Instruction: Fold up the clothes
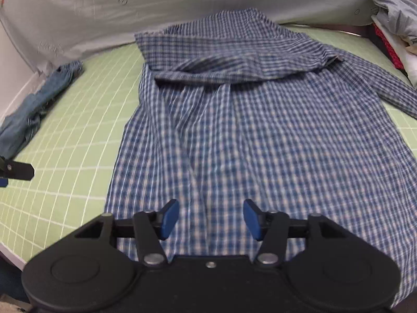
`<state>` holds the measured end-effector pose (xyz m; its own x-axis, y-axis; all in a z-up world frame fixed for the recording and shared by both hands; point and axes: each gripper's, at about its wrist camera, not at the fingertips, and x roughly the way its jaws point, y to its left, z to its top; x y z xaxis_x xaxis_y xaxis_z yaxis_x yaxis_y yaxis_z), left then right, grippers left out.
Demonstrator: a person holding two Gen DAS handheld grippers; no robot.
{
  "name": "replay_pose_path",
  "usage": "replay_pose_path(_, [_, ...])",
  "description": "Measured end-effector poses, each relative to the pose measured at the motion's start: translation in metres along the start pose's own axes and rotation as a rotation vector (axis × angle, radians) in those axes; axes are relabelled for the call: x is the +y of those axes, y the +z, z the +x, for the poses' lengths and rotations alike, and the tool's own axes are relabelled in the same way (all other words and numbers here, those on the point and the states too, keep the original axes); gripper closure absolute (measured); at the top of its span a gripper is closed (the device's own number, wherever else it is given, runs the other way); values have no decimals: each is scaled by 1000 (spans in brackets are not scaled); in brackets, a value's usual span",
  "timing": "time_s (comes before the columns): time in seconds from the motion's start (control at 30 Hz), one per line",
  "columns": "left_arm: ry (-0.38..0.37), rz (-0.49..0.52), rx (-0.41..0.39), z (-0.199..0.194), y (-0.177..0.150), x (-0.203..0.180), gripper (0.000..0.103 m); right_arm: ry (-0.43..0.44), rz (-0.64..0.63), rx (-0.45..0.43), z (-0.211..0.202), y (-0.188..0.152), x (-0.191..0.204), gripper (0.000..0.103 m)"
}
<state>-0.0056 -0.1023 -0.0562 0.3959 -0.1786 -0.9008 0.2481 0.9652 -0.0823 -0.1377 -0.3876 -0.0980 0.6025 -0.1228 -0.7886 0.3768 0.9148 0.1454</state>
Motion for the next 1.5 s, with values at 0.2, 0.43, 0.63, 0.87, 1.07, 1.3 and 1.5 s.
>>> replay_pose_path(0.2, [-3,-28,-23,16,24,-28,5,15,48,-69,-9,25,-39,2])
replay_pose_path(0.43, [25,-45,-11,50,58,-58,5,-26,109,-94,13,63,-93,2])
replay_pose_path(0.63, [64,-36,5,92,106,-79,5,-57,156,-133,58,118,-134,2])
replay_pose_path(0.87, [123,-44,55,146,162,-96,5,-52,182,-88,123,173,-158,11])
replay_pose_path(1.07, [164,-17,72,174,184,-102,5,-47,199,-55,167,194,-160,14])
replay_pose_path(1.3, [175,-27,83,188,195,-94,4,-74,171,-81,180,201,-157,32])
replay_pose_path(1.5, [176,-26,73,192,203,-99,4,-61,58,-150,165,218,-151,94])
